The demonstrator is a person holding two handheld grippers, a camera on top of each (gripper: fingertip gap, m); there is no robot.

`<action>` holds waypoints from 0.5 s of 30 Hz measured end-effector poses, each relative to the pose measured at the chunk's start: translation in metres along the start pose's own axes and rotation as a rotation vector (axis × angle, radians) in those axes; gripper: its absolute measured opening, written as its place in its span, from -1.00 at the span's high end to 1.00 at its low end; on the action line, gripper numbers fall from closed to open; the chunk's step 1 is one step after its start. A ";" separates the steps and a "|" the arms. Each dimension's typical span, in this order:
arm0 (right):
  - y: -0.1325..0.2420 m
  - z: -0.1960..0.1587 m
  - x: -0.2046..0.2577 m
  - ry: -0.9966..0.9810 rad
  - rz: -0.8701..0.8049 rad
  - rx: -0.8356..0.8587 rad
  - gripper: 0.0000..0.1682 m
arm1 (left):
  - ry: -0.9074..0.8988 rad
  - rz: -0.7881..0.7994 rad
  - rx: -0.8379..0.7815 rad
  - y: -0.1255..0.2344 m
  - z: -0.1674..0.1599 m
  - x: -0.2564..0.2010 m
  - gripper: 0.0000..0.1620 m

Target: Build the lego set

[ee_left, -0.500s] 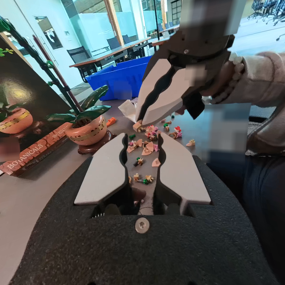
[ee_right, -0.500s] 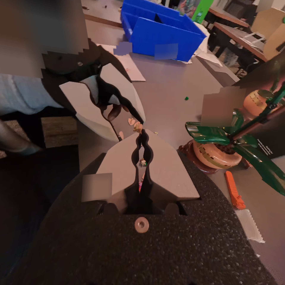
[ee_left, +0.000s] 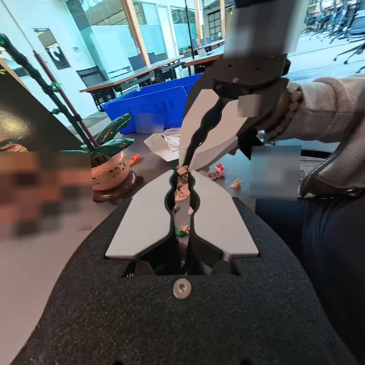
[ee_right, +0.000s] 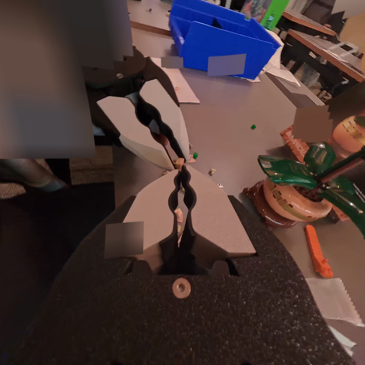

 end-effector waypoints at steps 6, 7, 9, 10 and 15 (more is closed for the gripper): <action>0.004 0.004 -0.003 0.180 0.129 -0.004 1.00 | 0.030 -0.090 0.005 0.002 0.001 -0.002 0.89; 0.004 0.004 -0.003 0.202 0.145 -0.005 1.00 | 0.035 -0.102 0.004 0.003 0.001 -0.002 0.89; 0.003 0.006 -0.003 0.234 0.146 -0.023 1.00 | 0.044 -0.111 -0.004 0.004 0.001 0.000 0.89; 0.001 0.005 -0.003 0.239 0.140 -0.025 1.00 | 0.041 -0.108 0.000 0.005 0.000 0.001 0.89; -0.008 -0.003 -0.001 0.210 0.099 -0.044 1.00 | 0.055 -0.114 0.039 0.008 -0.007 0.006 0.88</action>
Point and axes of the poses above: each gripper's, where its closed fingertips meet, y back along the fingers, z out of its top, x = y × z across the jaws, the point moved 9 cm from there along y, back along the fingers, and after that the axes turned 9 degrees about -z, right-handed, at the moved point
